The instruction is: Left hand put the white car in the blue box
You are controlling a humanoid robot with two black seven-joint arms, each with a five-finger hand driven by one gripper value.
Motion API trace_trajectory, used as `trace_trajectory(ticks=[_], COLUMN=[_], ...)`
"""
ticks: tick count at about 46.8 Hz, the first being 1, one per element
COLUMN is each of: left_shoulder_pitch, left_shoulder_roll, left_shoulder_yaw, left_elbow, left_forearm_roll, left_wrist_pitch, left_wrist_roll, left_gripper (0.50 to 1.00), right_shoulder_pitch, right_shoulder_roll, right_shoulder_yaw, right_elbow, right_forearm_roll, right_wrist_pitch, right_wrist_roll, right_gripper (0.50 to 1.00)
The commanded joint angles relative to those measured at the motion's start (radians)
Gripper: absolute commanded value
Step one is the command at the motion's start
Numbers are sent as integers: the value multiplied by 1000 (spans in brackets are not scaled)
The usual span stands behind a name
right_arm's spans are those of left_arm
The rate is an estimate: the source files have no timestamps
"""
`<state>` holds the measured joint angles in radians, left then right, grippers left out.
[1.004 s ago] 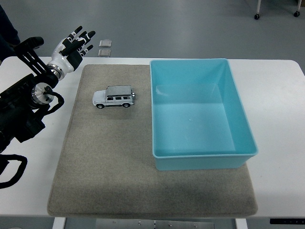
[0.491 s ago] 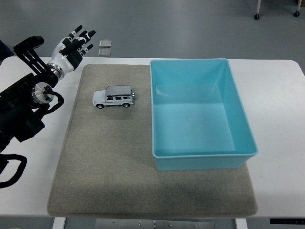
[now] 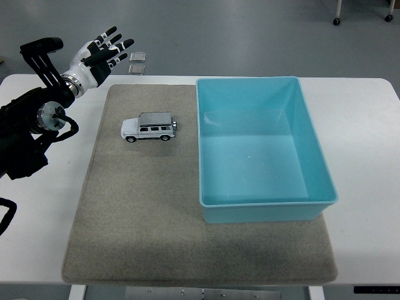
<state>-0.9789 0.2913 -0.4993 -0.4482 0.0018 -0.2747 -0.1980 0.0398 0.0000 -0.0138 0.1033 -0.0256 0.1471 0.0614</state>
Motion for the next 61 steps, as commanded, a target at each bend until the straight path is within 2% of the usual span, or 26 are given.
trace_trajectory(ticks=[1,11,18,29,37,45,53,61], left_shoulder_pitch=[-1,-69,-113,-116,-115,-161,-182,-187], left_shoulder_roll=[43,117,183,253,301,313,309,305], left_shoulder_yaw=[94,237,246,243,266,318,318,318], left_elbow=[-81,-165,-254,-385,-478,-500,-509,-546], left_forearm_roll=[0,43,196,512,569,684,872,977], left_wrist_pitch=[9,15,9,-4,-21,-63,-75,-106], left_wrist_roll=[0,0,0,0,2,3,3,3], left_gripper=[999,999,999,1000,999,999,999,999], right_shoulder_pitch=[0,0,0,0,0,0,0,0], right_shoulder_roll=[0,0,0,0,0,0,0,0], right_shoulder_yaw=[0,0,0,0,0,0,0,0], right_elbow=[0,-1,0,0,-1,-1,-1,-1], right_forearm_roll=[0,0,0,0,0,1,1,0], right_wrist_pitch=[0,0,0,0,0,0,0,0], right_wrist_roll=[0,0,0,0,0,0,0,0], right_gripper=[936,936,936,936,936,936,936,936])
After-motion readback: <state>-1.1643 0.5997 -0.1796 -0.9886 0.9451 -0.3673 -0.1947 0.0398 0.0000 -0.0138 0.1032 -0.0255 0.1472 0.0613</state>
